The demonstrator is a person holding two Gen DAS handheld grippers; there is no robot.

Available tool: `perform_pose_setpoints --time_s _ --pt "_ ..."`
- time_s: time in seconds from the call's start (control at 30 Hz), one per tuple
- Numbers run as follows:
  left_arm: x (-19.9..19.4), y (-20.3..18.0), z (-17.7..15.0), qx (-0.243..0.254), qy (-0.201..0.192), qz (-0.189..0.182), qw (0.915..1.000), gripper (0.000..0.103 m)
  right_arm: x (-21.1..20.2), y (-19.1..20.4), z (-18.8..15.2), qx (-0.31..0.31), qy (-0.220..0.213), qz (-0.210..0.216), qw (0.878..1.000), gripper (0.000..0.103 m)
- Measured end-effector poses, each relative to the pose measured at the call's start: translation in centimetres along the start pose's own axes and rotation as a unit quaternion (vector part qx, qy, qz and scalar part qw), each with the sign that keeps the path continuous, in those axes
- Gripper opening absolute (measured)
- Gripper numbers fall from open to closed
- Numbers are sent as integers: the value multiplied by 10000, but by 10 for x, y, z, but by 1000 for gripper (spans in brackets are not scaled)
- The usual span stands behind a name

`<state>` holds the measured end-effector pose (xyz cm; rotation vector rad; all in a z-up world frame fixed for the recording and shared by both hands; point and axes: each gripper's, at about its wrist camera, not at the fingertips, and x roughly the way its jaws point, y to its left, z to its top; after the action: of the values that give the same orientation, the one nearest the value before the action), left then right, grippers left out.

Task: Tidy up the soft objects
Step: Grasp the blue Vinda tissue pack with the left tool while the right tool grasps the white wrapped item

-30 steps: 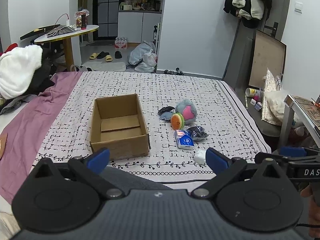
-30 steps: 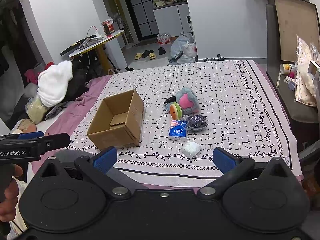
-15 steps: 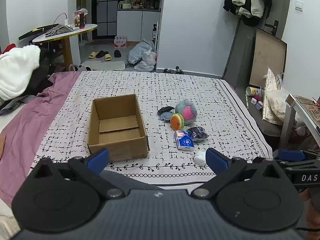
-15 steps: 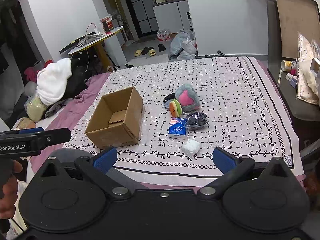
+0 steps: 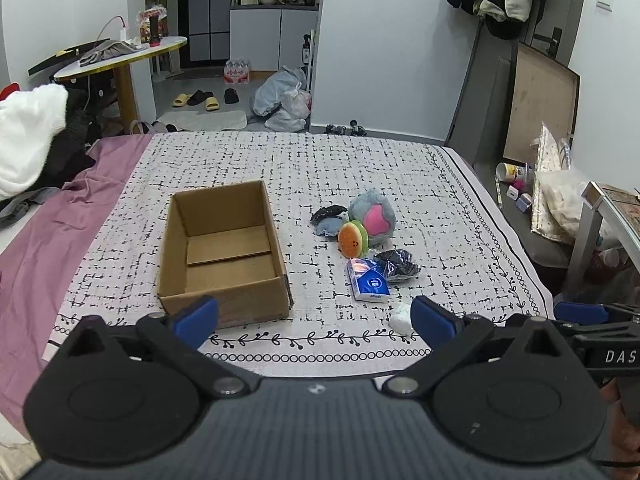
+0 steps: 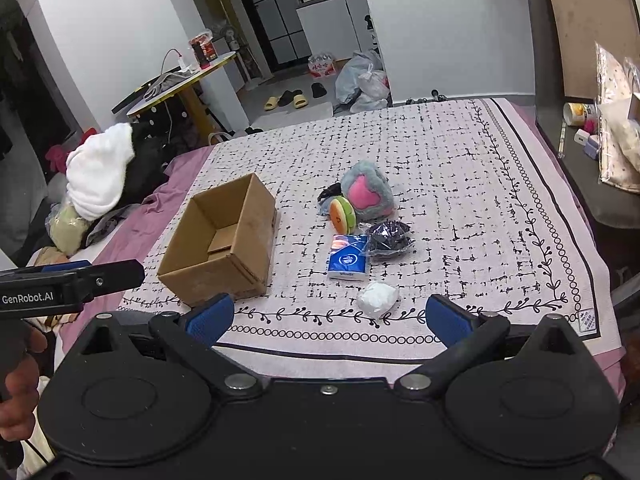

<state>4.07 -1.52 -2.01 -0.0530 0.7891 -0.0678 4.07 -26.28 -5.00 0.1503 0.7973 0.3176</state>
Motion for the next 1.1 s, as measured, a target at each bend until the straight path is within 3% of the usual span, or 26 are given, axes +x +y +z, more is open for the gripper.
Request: perform_pose_setpoints --time_s 0.53,0.77,0.93,1.1 --pt "76 -15 10 -110 437 -213 9988 99 59 -38 2 355 264 25 9990 100" --pt "109 -18 13 -205 682 -318 9969 87 91 -54 2 638 551 142 9963 85" --pt "134 -24 14 -194 852 -444 9952 75 113 -64 2 818 704 170 9940 83" --pt "160 -29 17 -254 990 -550 9932 64 139 -73 2 997 862 210 9911 74"
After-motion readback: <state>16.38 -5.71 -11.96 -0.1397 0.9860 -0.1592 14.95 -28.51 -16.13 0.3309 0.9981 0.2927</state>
